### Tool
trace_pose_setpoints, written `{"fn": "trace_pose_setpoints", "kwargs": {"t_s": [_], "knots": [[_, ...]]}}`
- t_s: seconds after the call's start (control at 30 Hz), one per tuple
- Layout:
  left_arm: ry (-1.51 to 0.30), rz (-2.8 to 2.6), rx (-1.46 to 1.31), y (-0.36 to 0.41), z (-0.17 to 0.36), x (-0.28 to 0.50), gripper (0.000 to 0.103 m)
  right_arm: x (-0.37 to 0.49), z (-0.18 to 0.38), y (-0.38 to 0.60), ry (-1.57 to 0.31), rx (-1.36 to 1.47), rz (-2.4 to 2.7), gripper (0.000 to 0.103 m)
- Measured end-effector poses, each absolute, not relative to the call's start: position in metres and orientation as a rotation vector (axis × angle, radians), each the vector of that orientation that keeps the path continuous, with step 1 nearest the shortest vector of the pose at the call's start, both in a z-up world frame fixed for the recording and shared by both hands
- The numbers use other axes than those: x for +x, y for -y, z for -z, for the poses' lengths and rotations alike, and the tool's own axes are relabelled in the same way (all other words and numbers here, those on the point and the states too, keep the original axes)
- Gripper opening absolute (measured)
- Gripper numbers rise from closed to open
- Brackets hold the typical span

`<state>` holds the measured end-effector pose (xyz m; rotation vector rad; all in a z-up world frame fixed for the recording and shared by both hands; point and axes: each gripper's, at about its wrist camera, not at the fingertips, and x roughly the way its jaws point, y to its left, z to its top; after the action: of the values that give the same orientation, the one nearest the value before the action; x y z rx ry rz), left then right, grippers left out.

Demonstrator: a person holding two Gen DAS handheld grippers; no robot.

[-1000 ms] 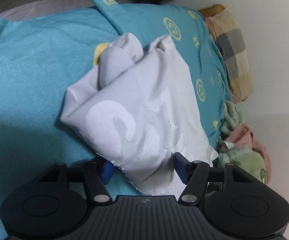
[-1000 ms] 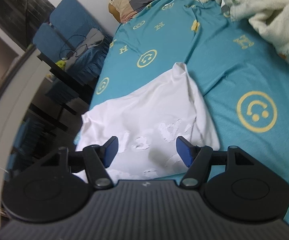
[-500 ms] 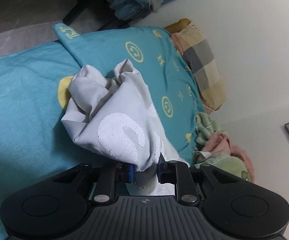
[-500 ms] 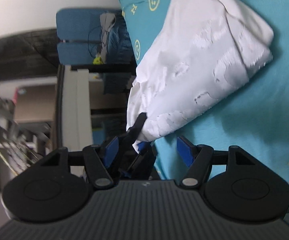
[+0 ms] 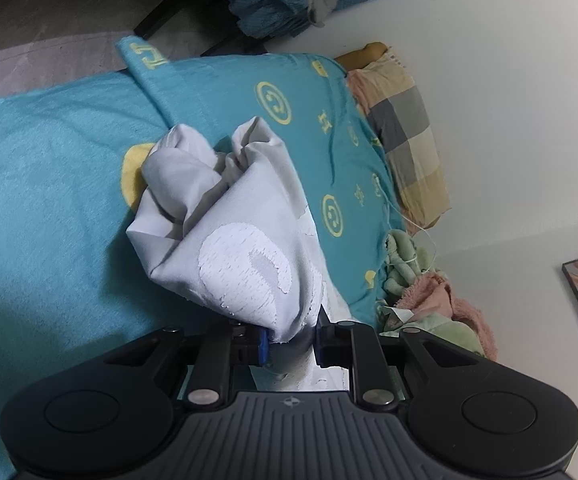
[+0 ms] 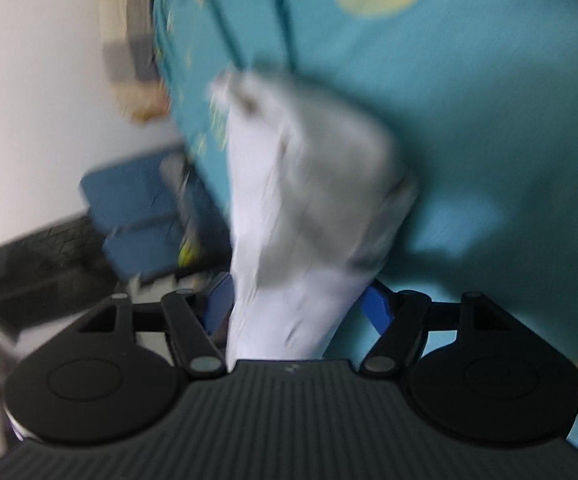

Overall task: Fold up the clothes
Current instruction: 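Carry the folded shirt with both grippers onto the green blanket pile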

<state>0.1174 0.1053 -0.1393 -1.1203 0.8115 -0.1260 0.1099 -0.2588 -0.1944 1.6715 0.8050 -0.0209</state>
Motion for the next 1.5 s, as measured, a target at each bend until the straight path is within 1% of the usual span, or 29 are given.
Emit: {"fn": "trace_pose_setpoints", "kwargs": {"t_s": [0.07,0.2,0.23,0.3,0.33,0.37,0.4,0.43,0.5,0.57,0.67,0.73,0.77,0.83,0.9,0.93,1.17,1.3,1.4,1.5], "knots": [[-0.839,0.108,-1.154,-0.108,0.147,0.118,0.022,0.106,0.195,0.266,-0.769,1.674,0.075,0.071],[-0.865,0.079,-1.205,-0.113,0.160,0.120,0.024,0.113,0.189,0.259,-0.776,1.608,0.055,0.070],[-0.873,0.072,-1.210,-0.113,0.162,0.121,0.028,0.114,0.189,0.257,-0.784,1.584,0.055,0.070],[-0.890,0.058,-1.221,-0.114,0.166,0.122,0.032,0.115,0.188,0.254,-0.801,1.536,0.056,0.064],[-0.900,0.051,-1.225,-0.114,0.169,0.122,0.043,0.117,0.187,0.254,-0.805,1.521,0.060,0.057],[-0.917,0.043,-1.226,-0.114,0.172,0.123,0.050,0.118,0.187,0.253,-0.809,1.507,0.064,0.048],[-0.941,0.034,-1.228,-0.113,0.175,0.124,0.062,0.119,0.187,0.253,-0.813,1.493,0.067,0.045],[-0.958,0.029,-1.235,-0.113,0.178,0.125,0.064,0.120,0.186,0.252,-0.817,1.479,0.071,0.042],[-0.968,0.014,-1.252,-0.115,0.184,0.126,0.064,0.122,0.185,0.253,-0.814,1.458,0.070,0.038],[-0.944,-0.012,-1.259,-0.120,0.185,0.126,0.064,0.121,0.183,0.255,-0.799,1.446,0.057,0.030],[-0.904,-0.049,-1.260,-0.128,0.182,0.126,0.061,0.123,0.179,0.257,-0.771,1.424,0.030,0.024],[-0.889,-0.067,-1.270,-0.133,0.182,0.126,0.051,0.123,0.175,0.257,-0.754,1.410,0.014,0.023],[-0.883,-0.067,-1.273,-0.133,0.181,0.126,0.049,0.123,0.172,0.257,-0.747,1.402,0.008,0.022],[-0.865,-0.058,-1.266,-0.133,0.177,0.125,0.037,0.123,0.167,0.257,-0.735,1.387,-0.003,0.021],[-0.841,-0.022,-1.241,-0.133,0.168,0.123,0.029,0.119,0.159,0.256,-0.723,1.366,-0.009,0.021],[-0.831,-0.006,-1.229,-0.132,0.162,0.121,0.027,0.116,0.154,0.256,-0.715,1.351,-0.010,0.020],[-0.842,0.085,-1.155,-0.111,0.098,0.101,0.023,0.070,0.114,0.265,-0.632,1.372,0.027,0.020],[-0.835,0.143,-1.108,-0.074,0.045,0.099,0.022,0.056,0.079,0.287,-0.552,1.375,0.017,0.019],[-0.824,0.213,-1.073,-0.028,-0.001,0.115,0.022,0.055,0.039,0.316,-0.458,1.343,0.013,0.019],[-0.809,0.294,-1.069,0.035,-0.045,0.153,0.022,0.067,-0.004,0.364,-0.375,1.310,0.022,0.019]]}}
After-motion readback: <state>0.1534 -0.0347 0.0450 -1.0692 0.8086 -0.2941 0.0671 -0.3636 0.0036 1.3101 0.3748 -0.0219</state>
